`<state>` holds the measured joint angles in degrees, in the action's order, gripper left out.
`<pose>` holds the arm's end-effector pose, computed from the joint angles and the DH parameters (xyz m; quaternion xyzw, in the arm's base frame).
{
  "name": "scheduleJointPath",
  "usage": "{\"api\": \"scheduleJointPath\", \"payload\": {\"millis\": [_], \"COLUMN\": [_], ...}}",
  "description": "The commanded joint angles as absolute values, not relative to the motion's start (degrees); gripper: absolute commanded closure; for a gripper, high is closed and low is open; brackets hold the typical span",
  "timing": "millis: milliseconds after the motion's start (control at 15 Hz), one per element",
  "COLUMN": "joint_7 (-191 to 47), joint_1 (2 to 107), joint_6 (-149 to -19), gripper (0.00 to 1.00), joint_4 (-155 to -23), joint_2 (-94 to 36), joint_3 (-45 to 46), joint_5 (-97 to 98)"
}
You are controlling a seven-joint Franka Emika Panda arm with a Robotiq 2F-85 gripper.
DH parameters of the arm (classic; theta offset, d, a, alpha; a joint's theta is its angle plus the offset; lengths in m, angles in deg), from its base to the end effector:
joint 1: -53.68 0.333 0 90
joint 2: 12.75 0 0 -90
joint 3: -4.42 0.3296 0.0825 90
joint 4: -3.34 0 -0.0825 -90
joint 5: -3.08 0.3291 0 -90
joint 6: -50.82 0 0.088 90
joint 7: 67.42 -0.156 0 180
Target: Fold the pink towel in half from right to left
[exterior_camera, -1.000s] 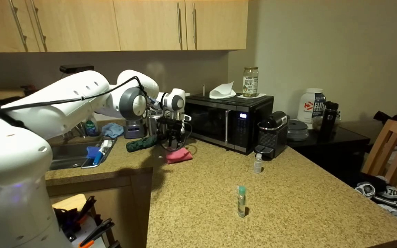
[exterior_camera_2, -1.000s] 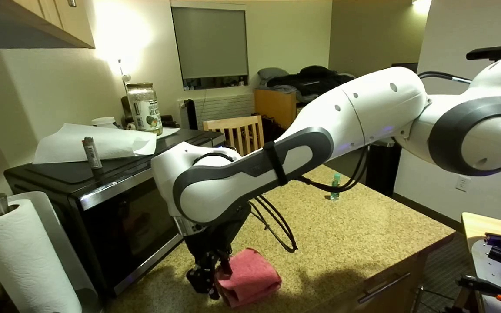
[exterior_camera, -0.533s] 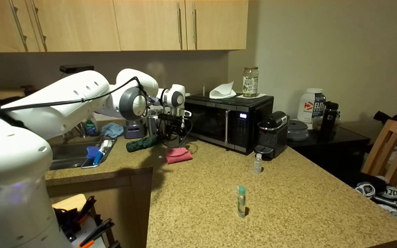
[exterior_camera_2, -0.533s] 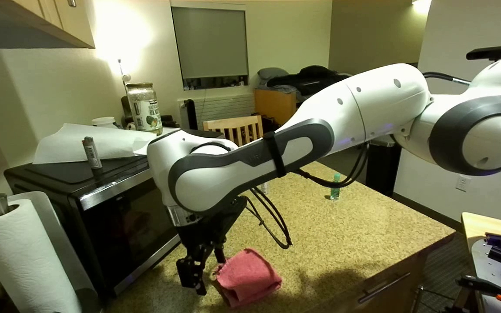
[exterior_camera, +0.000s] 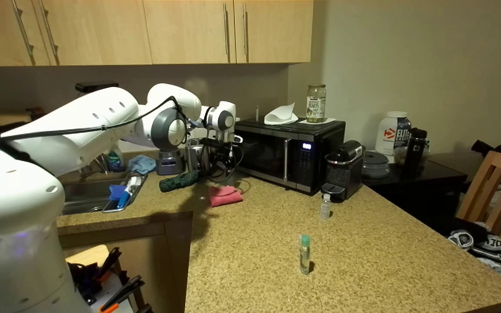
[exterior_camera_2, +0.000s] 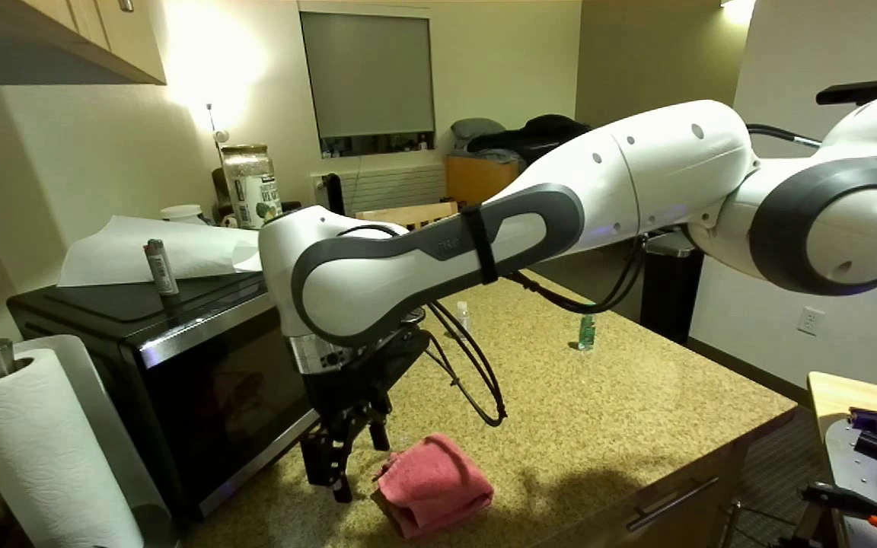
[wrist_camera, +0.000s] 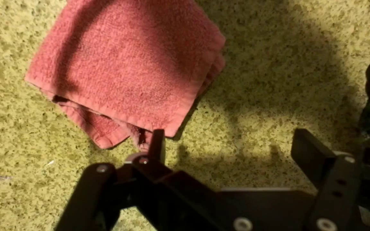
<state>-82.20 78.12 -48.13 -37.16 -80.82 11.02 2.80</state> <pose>0.6494 0.3464 0.1869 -0.9892 -0.1102 0.0952 0.0181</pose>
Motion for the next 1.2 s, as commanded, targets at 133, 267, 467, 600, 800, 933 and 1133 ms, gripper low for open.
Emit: {"api": "scheduleJointPath", "payload": {"millis": [133, 267, 467, 600, 800, 933, 1133], "joint_7": [-80.03, -79.08, -78.18, -78.17, -78.64, -78.65, -78.84], "joint_1": [76.16, 75.79, 75.76, 76.29, 77.03, 78.00, 79.02], "joint_6": [-46.13, -45.63, -43.77, -41.92, -38.52, -35.85, -33.41], "gripper": [0.00, 0.00, 0.00, 0.00, 0.00, 0.00, 0.00], "joint_4": [-40.08, -40.91, -41.74, -42.09, -42.30, -42.48, -42.46], "joint_2": [-76.40, -74.76, -72.22, -70.46, -68.08, -66.20, -63.86], "joint_3": [13.12, 13.67, 13.95, 13.64, 13.41, 13.72, 13.61], "joint_5": [4.62, 4.32, 3.74, 3.03, 2.54, 2.48, 2.26]}}
